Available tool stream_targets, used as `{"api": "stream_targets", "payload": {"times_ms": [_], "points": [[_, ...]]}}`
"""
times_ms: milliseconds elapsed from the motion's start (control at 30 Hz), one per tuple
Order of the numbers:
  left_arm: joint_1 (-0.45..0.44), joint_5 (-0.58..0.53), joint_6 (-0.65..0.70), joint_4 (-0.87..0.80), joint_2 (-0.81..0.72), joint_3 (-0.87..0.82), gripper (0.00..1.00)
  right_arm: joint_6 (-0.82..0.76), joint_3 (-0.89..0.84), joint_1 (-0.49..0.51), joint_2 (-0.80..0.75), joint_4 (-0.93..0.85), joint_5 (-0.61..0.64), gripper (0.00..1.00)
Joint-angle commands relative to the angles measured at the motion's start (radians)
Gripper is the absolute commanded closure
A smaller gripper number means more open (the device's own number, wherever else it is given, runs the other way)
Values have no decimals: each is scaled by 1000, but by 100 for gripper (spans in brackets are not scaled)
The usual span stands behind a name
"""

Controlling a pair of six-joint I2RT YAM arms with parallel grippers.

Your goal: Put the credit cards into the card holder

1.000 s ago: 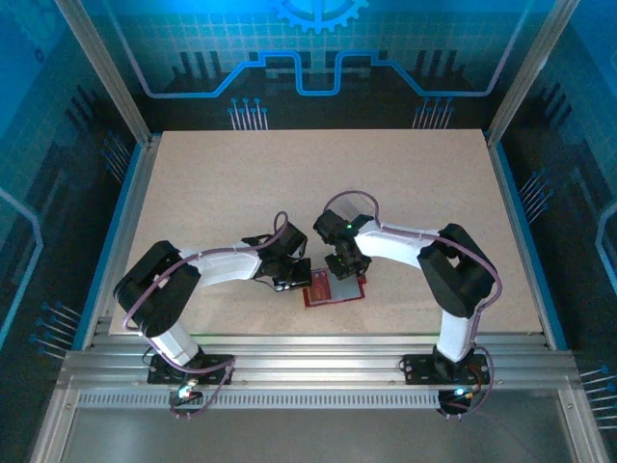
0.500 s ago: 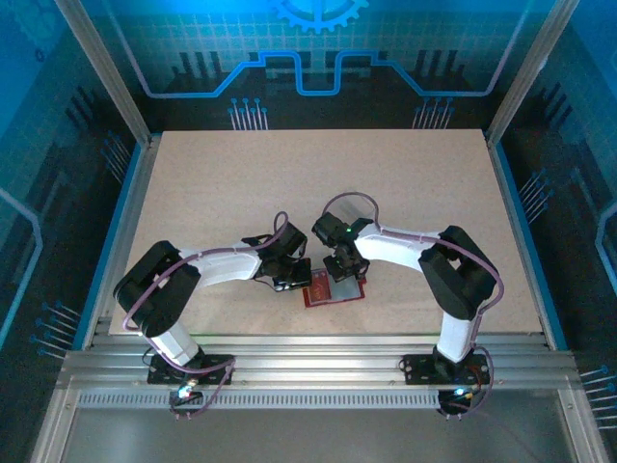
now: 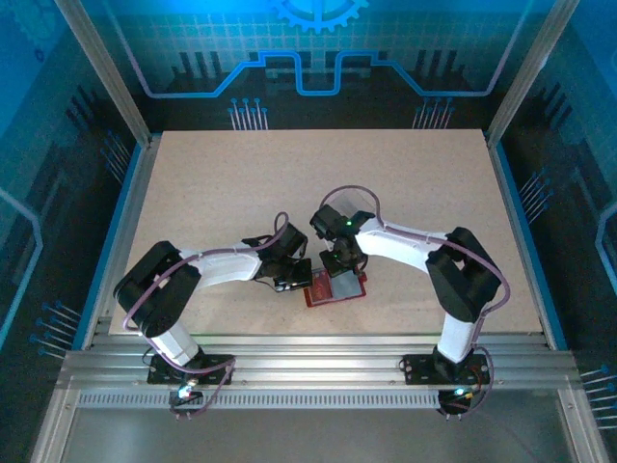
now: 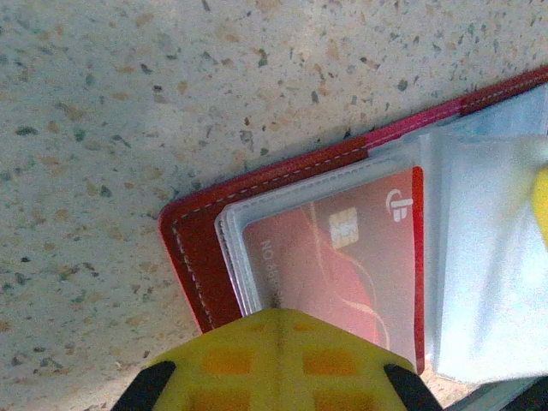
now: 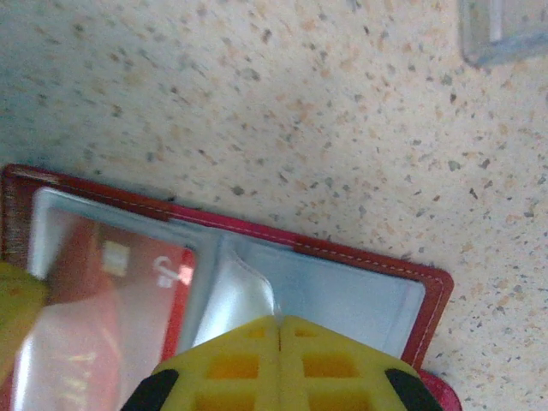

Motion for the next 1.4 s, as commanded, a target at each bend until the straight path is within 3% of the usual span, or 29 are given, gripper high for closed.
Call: {"api": "stream_targets", "payload": {"times_ms": [0,267,533,833,1367], "points": [[-13,-3,-13,-38,3,-31,99,12,26,12,-38,-37,-63,100],[-16,5,-24,-29,-9,-28,99,74,-3,-1,-16,63,-263,87],[-16,7,-31,-23,-29,-30,98,125,-22,-20,3,144,-373,73],[-14,-34,-28,-78,-115,-42,89,151,-49,-44,-13,233,-505,67],[53,-52,-30,-164,-322,-125,77,140,45,-34,-33,235,-587,49]]}}
